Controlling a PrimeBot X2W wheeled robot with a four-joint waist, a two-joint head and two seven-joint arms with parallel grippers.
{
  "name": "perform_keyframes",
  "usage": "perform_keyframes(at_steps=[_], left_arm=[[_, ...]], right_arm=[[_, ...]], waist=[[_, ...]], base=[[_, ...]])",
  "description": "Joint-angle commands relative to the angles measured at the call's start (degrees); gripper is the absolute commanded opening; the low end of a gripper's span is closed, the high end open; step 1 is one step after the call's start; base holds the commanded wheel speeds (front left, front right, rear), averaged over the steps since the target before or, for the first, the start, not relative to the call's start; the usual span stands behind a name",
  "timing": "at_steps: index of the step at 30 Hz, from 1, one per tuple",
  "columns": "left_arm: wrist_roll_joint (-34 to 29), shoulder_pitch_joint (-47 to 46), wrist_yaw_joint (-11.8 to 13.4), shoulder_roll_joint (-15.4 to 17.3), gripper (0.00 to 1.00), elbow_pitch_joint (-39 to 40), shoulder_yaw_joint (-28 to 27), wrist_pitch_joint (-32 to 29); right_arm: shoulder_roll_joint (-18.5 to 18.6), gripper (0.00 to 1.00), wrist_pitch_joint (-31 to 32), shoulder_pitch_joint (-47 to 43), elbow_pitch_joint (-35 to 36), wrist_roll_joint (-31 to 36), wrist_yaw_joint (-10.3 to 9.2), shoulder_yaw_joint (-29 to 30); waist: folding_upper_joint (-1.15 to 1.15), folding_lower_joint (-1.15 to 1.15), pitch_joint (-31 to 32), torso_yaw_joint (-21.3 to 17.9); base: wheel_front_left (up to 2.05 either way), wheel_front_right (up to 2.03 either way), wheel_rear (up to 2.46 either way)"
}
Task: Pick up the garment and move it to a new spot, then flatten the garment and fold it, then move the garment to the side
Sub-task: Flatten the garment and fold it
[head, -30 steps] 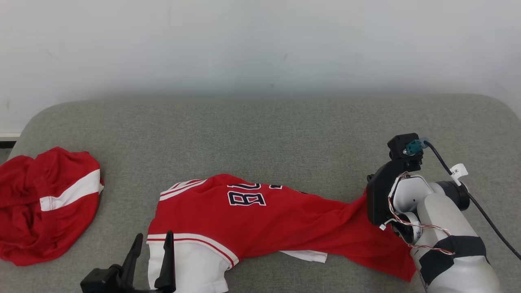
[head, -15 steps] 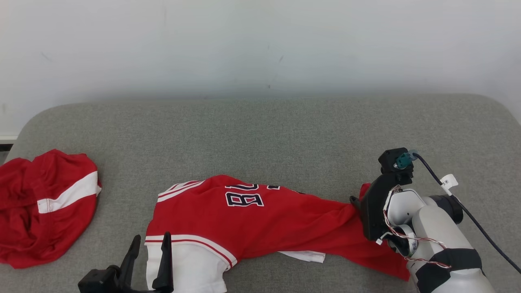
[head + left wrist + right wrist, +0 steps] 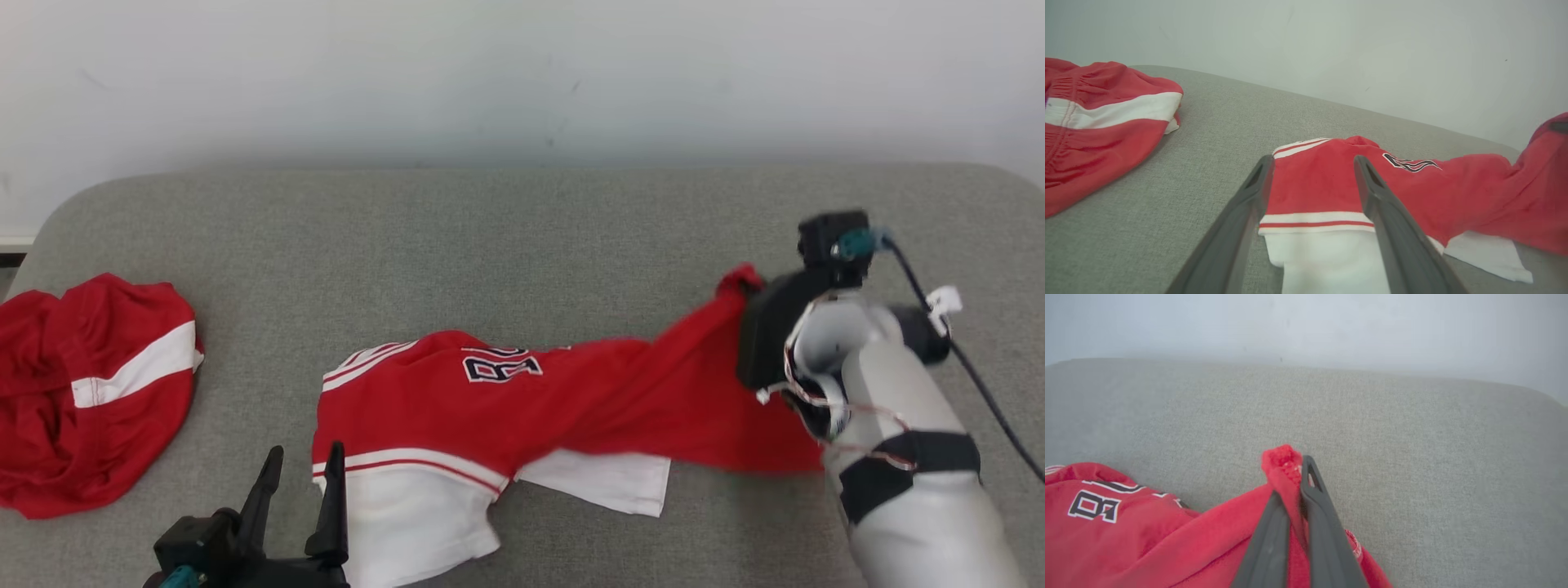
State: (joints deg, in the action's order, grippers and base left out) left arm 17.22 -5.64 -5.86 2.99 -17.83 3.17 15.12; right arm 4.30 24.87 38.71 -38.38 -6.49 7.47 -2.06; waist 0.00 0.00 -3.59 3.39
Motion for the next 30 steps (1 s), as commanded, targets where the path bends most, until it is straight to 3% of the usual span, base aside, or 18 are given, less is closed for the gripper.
perform_keyframes(at_steps=[1, 8, 12, 22, 30], left_arm=[[-0.4, -0.8, -0.1, 0.0, 1.0, -0.1, -0.1, 0.0], [-0.6, -1.5, -0.4, 0.0, 1.0, -0.1, -0.6, 0.0], [-0.6, -1.1, -0.5, -0.1, 1.0, -0.2, -1.0, 0.0], [0.0, 1.2, -0.2, -0.1, 1.0, -0.4, -0.7, 0.0], [-0.9, 2.7, -0.2, -0.1, 1.0, -0.1, -2.1, 0.0]], right_arm=[[-0.2, 0.0, -2.5, 2.6, -0.2, 0.3, 0.05, -0.2], [-1.0, 0.0, -14.7, 11.0, 0.1, -4.2, 0.05, -3.8], [-1.0, 0.0, -19.4, 12.0, -1.6, -6.6, 0.05, -2.8], [-1.1, 0.0, -24.3, -3.2, -7.8, -5.3, 0.05, 18.4], [-1.4, 0.0, -23.9, -14.3, -7.0, -6.9, 0.05, 23.1]], waist=[[0.0, 0.0, -0.7, 0.5], [0.0, 0.0, -1.6, 1.1], [0.0, 0.0, -1.4, 1.1], [0.0, 0.0, 0.9, -0.5], [0.0, 0.0, 2.4, -3.0]], base=[[0.0, 0.0, 0.0], [0.0, 0.0, 0.0], [0.0, 0.0, 0.0], [0.0, 0.0, 0.0], [0.0, 0.0, 0.0]])
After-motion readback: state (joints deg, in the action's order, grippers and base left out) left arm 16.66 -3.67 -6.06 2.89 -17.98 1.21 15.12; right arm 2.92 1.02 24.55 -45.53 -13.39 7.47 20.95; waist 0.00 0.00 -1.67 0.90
